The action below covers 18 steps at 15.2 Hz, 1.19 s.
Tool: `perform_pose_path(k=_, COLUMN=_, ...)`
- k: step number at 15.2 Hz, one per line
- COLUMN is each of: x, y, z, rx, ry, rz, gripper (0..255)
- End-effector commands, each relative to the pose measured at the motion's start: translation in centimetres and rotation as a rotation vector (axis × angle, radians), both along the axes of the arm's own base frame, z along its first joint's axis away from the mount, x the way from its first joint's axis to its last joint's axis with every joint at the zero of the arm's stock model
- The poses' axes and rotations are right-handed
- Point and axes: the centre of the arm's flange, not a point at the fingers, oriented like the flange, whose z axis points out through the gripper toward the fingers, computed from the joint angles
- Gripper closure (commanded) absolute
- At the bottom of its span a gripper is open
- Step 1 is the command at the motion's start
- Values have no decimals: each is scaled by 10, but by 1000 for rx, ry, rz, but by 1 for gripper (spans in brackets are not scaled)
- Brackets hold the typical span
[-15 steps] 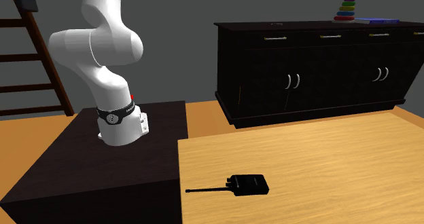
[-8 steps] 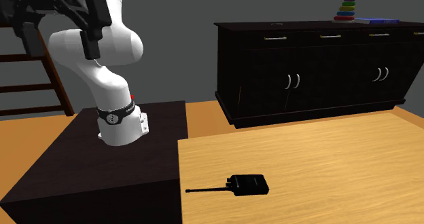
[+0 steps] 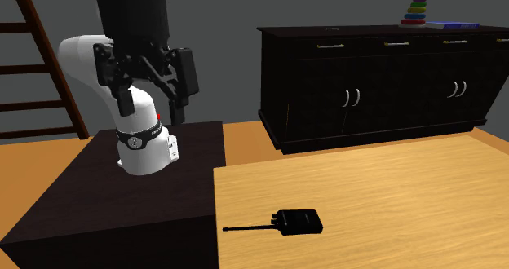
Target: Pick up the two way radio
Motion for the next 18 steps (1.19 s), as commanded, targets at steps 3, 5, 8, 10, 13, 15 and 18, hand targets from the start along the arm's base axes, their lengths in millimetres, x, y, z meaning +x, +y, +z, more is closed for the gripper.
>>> perform_pose_path(k=3, x=2, y=37, z=-38, rx=11, ry=11, rz=-107, gripper=0)
perform_pose_path(k=5, x=5, y=55, z=-57, rx=16, ry=17, rz=-158, gripper=0)
perform_pose_path(k=8, x=10, y=81, z=-86, rx=24, ry=26, rz=-235, gripper=0)
perform_pose_path(k=10, x=15, y=99, z=-105, rx=29, ry=32, rz=-287, gripper=0)
perform_pose_path(k=13, x=23, y=125, z=-133, rx=36, ry=41, rz=-363, gripper=0)
perform_pose_path(k=15, x=30, y=142, z=-152, rx=41, ry=47, rz=-415, gripper=0)
perform_pose_path(k=18, x=41, y=167, z=-180, rx=49, ry=56, rz=-492, gripper=0)
